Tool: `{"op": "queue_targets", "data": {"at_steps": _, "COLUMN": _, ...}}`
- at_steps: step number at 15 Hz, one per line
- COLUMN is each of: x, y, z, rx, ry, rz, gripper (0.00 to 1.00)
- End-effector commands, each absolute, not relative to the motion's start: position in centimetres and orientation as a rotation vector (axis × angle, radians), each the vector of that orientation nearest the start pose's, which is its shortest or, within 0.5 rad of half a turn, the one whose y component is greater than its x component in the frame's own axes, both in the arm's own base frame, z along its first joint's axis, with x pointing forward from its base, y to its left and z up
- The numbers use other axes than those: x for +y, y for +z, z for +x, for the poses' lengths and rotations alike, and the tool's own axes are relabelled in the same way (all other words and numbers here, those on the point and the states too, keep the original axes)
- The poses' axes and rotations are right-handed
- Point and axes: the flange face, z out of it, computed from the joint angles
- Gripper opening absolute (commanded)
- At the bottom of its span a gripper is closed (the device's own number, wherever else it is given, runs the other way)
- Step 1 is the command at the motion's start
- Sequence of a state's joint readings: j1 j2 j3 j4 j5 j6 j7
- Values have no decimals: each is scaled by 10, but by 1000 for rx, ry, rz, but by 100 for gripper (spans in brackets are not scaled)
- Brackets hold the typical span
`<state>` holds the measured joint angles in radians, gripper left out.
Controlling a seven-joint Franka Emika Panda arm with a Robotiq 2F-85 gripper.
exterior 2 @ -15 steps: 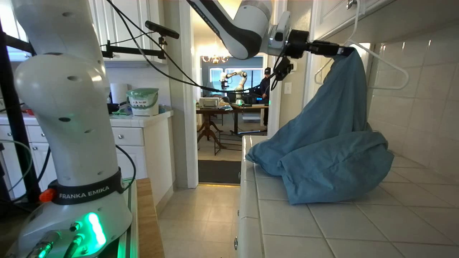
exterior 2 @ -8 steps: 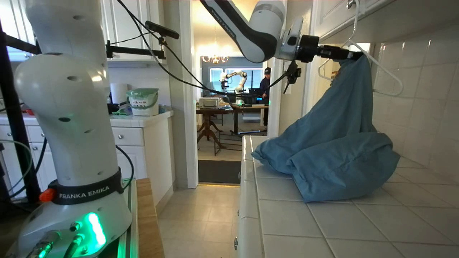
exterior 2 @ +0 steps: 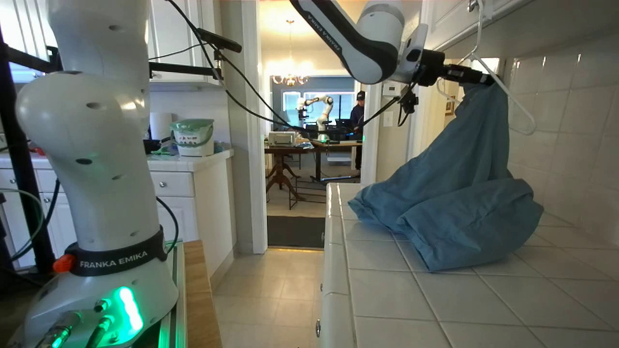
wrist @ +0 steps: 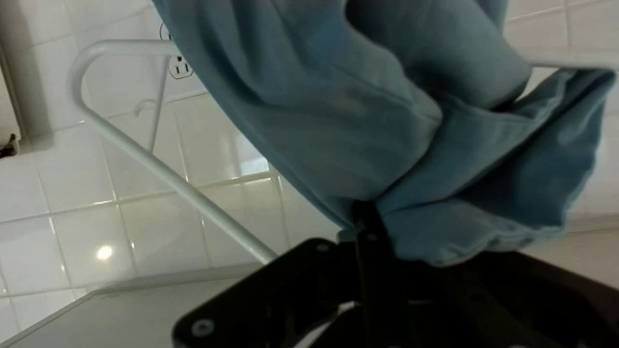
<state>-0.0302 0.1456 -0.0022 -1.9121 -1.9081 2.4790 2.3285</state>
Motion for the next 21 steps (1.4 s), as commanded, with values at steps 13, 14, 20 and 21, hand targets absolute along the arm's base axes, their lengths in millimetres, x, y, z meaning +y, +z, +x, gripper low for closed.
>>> {"op": "queue_targets", "data": {"at_steps": 13, "x": -46, "y": 427, "z": 656, "rx": 776, "ry": -1920, "rz": -2720, "gripper": 1}}
{"op": "queue_targets", "data": {"at_steps": 14, "x": -46, "y": 425, "z": 656, "rx": 766, "ry": -1912, "rz": -2735, "gripper": 1}}
{"op": "queue_targets", "data": {"at_steps": 20, "x": -44, "y": 419, "z": 654, "rx": 724, "ry": -1886, "rz": -2818, "gripper": 28}}
{"op": "queue_targets", "data": {"at_steps": 21, "x": -44, "y": 420, "z": 654, "rx": 732, "ry": -1882, "rz": -2827, "gripper": 34}}
